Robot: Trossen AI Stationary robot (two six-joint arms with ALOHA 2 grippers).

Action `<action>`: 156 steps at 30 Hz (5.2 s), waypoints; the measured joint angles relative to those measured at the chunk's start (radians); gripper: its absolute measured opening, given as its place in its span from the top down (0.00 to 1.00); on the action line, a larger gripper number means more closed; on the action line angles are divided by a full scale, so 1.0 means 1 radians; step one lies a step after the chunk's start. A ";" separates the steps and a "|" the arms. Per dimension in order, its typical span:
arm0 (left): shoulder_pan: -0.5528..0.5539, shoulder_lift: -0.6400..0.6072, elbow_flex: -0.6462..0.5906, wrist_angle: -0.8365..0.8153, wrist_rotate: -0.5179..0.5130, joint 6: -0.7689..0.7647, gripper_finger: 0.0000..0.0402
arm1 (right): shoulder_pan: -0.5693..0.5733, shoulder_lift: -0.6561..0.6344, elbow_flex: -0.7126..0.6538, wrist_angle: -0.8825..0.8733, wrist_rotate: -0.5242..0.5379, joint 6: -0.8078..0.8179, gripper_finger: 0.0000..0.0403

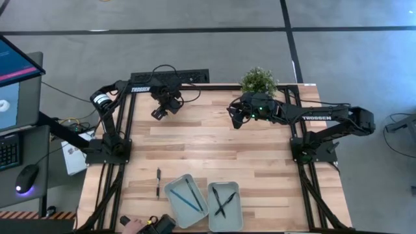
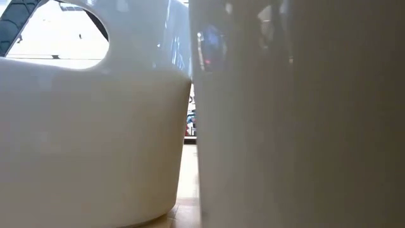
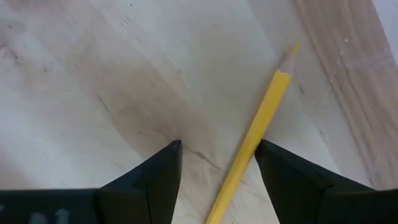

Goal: Sort pens & pencils
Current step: Put the yellow pencil into the left gray bin

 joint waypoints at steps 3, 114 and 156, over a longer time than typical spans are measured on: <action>0.001 0.001 -0.001 -0.001 -0.001 0.003 0.50 | 0.000 0.000 0.000 0.000 0.000 0.000 0.61; -0.402 -0.272 0.351 -0.462 0.069 -0.529 0.97 | 0.000 0.000 0.000 -0.038 -0.002 -0.026 0.61; -1.236 -0.222 0.298 0.058 0.107 -1.381 0.97 | 0.253 0.000 -0.001 -0.080 -0.007 0.063 0.61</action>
